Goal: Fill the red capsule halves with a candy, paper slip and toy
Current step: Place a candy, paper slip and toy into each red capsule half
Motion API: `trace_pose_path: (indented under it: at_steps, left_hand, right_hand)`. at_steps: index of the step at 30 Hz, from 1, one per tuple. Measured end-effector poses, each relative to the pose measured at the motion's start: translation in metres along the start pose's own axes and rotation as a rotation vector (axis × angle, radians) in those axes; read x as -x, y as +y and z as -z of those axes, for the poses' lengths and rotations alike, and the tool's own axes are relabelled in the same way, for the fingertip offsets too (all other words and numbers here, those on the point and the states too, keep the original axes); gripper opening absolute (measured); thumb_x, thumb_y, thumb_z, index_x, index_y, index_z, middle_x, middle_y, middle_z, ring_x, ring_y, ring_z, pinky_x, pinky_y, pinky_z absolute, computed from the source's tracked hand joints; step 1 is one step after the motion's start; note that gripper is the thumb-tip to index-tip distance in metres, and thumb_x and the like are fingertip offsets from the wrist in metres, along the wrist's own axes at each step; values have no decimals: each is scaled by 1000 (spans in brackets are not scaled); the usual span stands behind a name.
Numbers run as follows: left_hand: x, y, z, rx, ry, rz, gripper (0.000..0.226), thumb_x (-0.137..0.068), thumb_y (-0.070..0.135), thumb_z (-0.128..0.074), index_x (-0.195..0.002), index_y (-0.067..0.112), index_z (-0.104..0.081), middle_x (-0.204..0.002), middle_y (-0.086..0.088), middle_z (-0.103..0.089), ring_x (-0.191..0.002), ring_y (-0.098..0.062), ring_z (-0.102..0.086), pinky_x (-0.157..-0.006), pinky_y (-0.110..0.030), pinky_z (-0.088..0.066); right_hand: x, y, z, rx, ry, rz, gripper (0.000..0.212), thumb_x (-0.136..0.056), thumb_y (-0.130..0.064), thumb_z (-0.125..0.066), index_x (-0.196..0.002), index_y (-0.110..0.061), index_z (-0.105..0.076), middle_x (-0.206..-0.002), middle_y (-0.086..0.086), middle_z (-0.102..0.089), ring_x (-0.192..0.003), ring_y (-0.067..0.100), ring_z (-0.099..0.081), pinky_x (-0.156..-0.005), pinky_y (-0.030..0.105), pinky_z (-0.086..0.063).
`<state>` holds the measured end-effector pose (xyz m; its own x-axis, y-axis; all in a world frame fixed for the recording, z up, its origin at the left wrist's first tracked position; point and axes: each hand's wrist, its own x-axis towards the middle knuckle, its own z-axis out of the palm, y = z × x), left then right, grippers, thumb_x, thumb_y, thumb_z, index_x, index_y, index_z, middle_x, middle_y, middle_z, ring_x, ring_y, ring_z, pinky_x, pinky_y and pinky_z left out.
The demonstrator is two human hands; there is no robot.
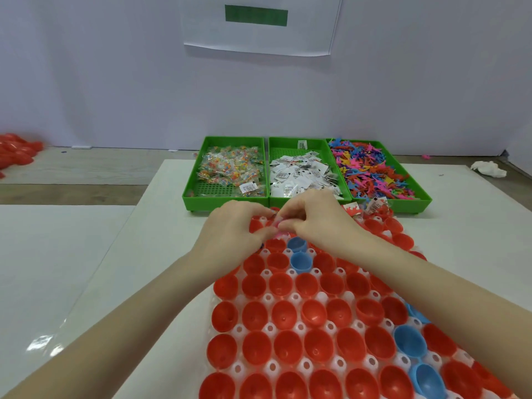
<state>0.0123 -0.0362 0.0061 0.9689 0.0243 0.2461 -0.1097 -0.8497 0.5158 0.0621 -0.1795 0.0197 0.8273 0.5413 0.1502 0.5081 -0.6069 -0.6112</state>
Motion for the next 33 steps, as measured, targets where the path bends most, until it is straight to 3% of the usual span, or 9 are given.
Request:
trace_pose_path:
  at_steps: [6,12,15,19,23,25,28,31,33]
  left_hand:
    - [4,-7,-7,-352,-67,-92,36,-83,56,-54,-107,31,-65,-109,8,-57,-107,-16,-42,-75,-28,-23]
    - [4,-10,-12,-370,-72,-101,31,-85,52,-53,-105,32,-65,-107,7,-56,-107,-16,-40,-70,-29,-14]
    - [2,-10,-13,-391,-76,-115,31,-86,51,-52,-105,31,-65,-105,7,-55,-106,-16,-39,-68,-30,-13]
    - [2,-11,-14,-418,-57,-134,31,-87,51,-49,-105,32,-65,-105,9,-55,-104,-15,-39,-70,-30,-14]
    - [-2,-13,-13,-444,-7,-190,35,-84,58,-48,-94,32,-69,-99,12,-59,-98,-11,-44,-69,-30,-13]
    - [-2,-12,-12,-401,32,-183,47,-76,69,-44,-89,32,-70,-96,13,-61,-97,-9,-48,-73,-29,-17]
    - [-2,-11,-6,-190,145,-129,65,-64,72,-32,-87,28,-74,-91,13,-63,-91,-8,-55,-80,-29,-27]
    - [-13,-20,2,0,237,-39,47,-78,57,-53,-86,16,-74,-86,3,-63,-82,-15,-57,-81,-35,-41]
    - [-28,-31,6,95,279,61,31,-86,38,-60,-90,9,-72,-92,-4,-64,-84,-18,-56,-76,-31,-40]
  right_hand:
    - [1,8,-5,222,-74,-6,5,-79,-18,-70,-82,-19,-73,-74,-3,-68,-78,15,-64,-72,27,-48]
    - [-4,2,-10,415,-158,95,14,-82,-11,-65,-93,-12,-72,-88,2,-55,-91,23,-54,-73,26,-28]
    - [-7,-5,-11,496,-196,102,22,-80,-3,-58,-95,-12,-71,-85,2,-62,-90,25,-58,-73,28,-31]
    - [-5,-5,-7,428,-145,122,32,-81,-8,-60,-112,-17,-62,-90,2,-62,-91,23,-58,-75,29,-38]
    - [-3,-5,10,255,-183,57,31,-77,-18,-71,-107,-19,-66,-94,-1,-67,-86,12,-62,-76,30,-52]
    - [-3,-1,25,170,-212,28,27,-74,-26,-75,-100,-21,-69,-85,-7,-67,-75,0,-61,-69,16,-51]
    - [-7,14,53,27,-42,-11,12,-75,-31,-73,-85,-24,-72,-78,-12,-69,-65,-8,-59,-60,8,-46]
    - [-17,51,76,-70,364,-139,7,-81,-25,-68,-82,-19,-71,-84,0,-71,-74,4,-61,-73,22,-48]
    - [-25,83,86,52,519,-334,15,-84,-24,-63,-93,-14,-70,-101,8,-70,-91,17,-61,-86,32,-45]
